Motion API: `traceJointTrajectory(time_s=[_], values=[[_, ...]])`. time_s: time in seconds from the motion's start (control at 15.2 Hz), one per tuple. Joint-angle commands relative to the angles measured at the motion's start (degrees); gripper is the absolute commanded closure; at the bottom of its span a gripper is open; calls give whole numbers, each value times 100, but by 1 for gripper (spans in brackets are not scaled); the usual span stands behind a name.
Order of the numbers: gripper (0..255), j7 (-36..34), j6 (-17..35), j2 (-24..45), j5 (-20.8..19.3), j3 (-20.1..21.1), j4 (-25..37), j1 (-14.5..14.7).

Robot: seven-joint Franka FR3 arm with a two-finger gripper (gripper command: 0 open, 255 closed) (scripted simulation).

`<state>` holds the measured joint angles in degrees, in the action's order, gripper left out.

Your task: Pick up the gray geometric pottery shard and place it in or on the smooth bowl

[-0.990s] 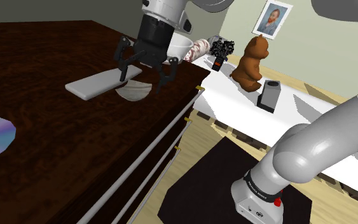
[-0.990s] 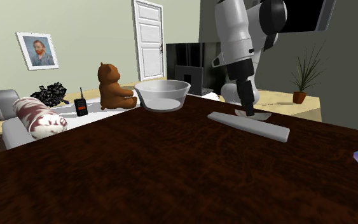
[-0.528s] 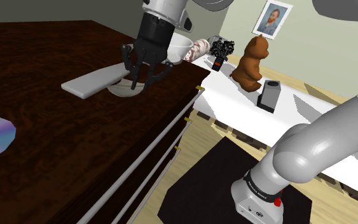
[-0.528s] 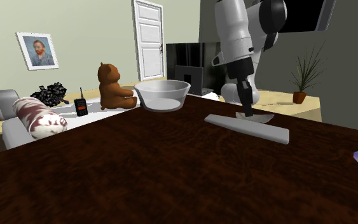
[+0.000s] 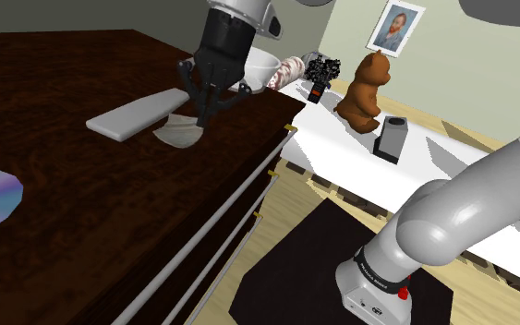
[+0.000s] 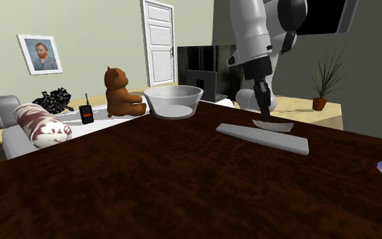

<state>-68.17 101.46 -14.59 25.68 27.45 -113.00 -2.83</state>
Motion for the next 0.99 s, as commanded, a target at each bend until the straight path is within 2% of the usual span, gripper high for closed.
traceJointTrajectory(time_s=[0.0, 0.07, 0.26, 0.4, 0.46, 0.92], values=[[255, 0, 0, 0, 0, 0, 0, 0], [0, 0, 0, 0, 0, 0, 0, 0], [0, -2259, 276, -87, -499, 689, 210, -75], [0, -3892, 300, 154, -1075, 1278, 608, -210], [0, -4380, 276, 276, -1286, 1464, 761, -255], [0, -4401, 812, 359, -1311, 1564, 300, -229]])
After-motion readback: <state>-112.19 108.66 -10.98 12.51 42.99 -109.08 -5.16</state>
